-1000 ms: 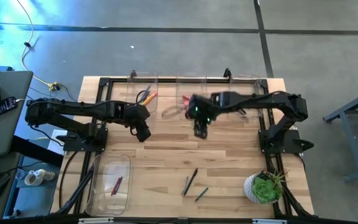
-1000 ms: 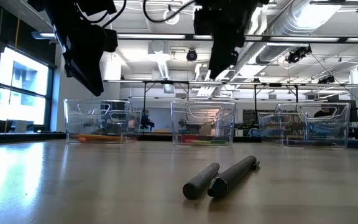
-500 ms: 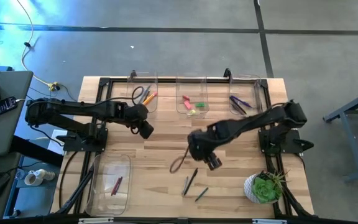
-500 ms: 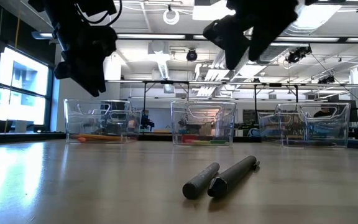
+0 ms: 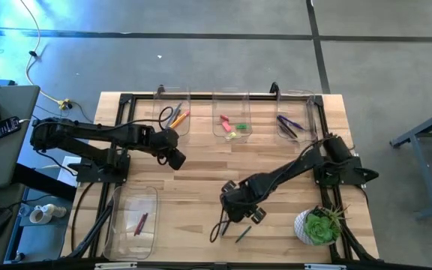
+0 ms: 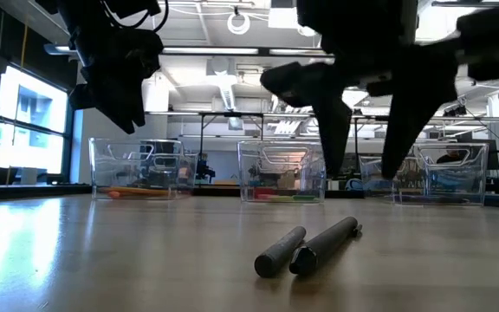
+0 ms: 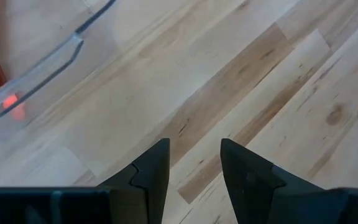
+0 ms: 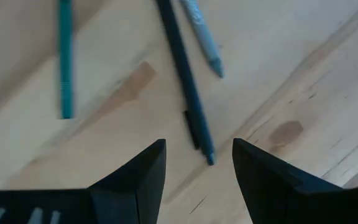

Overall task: Sort crayons/erasers/pens/pencils in bins
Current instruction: Put the black pen into the top right transparent bin

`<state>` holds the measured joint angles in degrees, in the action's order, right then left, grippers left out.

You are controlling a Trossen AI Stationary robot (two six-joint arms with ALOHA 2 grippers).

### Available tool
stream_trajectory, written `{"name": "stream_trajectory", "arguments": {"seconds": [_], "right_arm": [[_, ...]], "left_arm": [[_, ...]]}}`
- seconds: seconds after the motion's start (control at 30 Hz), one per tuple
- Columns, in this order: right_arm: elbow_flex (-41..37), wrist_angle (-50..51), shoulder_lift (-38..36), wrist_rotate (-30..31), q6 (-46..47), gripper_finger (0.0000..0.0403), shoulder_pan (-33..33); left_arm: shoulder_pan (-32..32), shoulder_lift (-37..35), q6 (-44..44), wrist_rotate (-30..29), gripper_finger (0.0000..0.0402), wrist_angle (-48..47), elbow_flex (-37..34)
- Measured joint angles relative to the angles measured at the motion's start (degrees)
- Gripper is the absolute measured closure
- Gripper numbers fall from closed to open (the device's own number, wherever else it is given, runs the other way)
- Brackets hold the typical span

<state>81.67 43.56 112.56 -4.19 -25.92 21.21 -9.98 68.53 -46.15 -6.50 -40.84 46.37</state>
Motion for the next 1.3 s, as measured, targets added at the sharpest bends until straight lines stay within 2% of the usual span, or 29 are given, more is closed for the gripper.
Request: {"name": "stream_trajectory", "arguments": {"seconds": [0.13,0.5,0.6,0.83,0.93,1.17,1.3], "right_arm": [[0.0,-1.7,2.2,2.5,-0.1,0.0226,0.2],[0.1,-3.4,6.5,1.2,-1.4,0.0231,0.2],[0.2,-3.0,6.7,1.0,-1.5,0.0255,0.2],[0.2,-2.7,6.7,0.3,-4.2,0.0359,0.3],[0.2,-2.5,6.7,0.2,-6.0,0.0389,0.2],[0.2,0.1,6.7,-0.5,-8.9,0.0386,0.2],[-0.3,3.6,4.9,-0.6,-7.5,0.0395,0.2]], "left_arm": [[0.5,0.0,-0.2,0.0,0.0271,0.0,0.0],[0.7,0.0,-0.2,-0.2,0.0271,-0.1,0.0],[0.7,0.0,-0.2,-0.2,0.0271,-0.1,0.0],[0.7,0.0,0.7,-0.2,0.0271,-0.2,0.0],[0.7,0.0,0.8,-0.2,0.0271,-0.2,0.0],[0.7,0.0,0.7,-0.2,0.0271,-0.3,0.0],[0.7,0.0,0.3,-0.2,0.0271,-0.3,0.0]]}}
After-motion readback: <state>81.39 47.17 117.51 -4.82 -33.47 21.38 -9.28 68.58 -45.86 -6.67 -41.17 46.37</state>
